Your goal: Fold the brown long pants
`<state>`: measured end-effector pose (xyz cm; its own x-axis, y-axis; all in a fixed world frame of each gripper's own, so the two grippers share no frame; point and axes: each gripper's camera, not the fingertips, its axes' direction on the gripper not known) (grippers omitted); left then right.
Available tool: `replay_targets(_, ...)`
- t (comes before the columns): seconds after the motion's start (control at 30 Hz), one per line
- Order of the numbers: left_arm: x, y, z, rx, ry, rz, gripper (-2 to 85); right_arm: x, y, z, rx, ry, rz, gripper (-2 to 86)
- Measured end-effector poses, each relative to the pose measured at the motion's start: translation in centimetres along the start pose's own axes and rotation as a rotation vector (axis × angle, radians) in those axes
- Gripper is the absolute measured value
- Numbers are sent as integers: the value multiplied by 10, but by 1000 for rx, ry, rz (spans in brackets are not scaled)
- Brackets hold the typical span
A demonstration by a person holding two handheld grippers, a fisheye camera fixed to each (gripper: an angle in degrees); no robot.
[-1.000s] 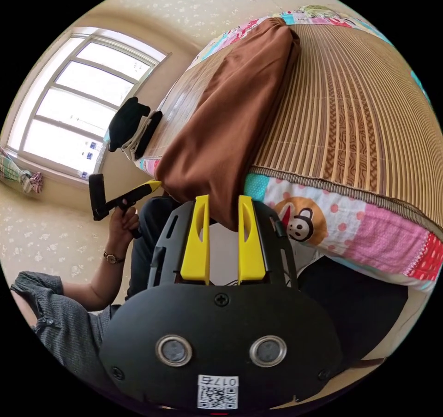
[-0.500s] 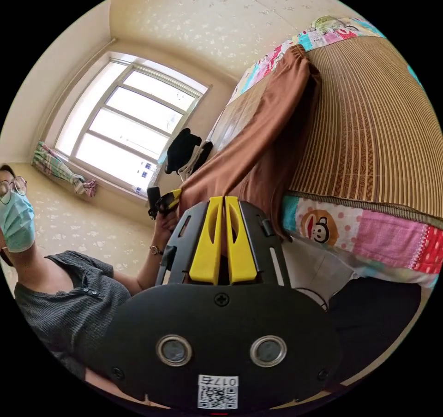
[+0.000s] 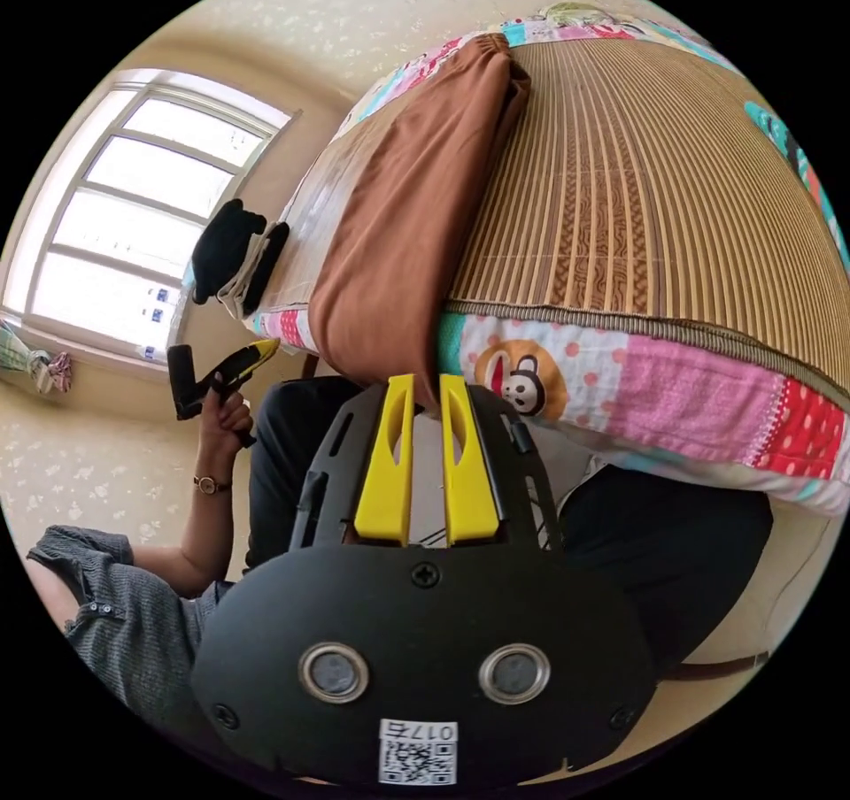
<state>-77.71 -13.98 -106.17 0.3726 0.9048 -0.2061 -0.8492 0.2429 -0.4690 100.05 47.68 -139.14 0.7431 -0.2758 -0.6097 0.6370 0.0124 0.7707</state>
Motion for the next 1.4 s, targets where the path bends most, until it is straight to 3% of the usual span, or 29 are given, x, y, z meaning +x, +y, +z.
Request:
replay_targets(0.2,37,-49,58,-27,-86,116,73,-2,-15,8,15,-46,7,77)
replay_targets(0.33,58,-55,102,-99,-244,142,60,-9,-12,17,12,-23,4,79)
replay_targets(0.53,87,-33,94,-4,-210,185,-4,-3,-6,21,4,-57,1,83)
replay_targets(0.73,112,-26,128,-73,-471,161,-8,-2,-4,31,-15,-35,-6,80)
replay_targets(1.03,159,-5,166,-54,-662,201,-8,-1,3,44,20,-18,-2,85)
replay_targets(1.4,174,2,182,-39,-665,173,-8,-15,5,86,-11,-16,-13,86)
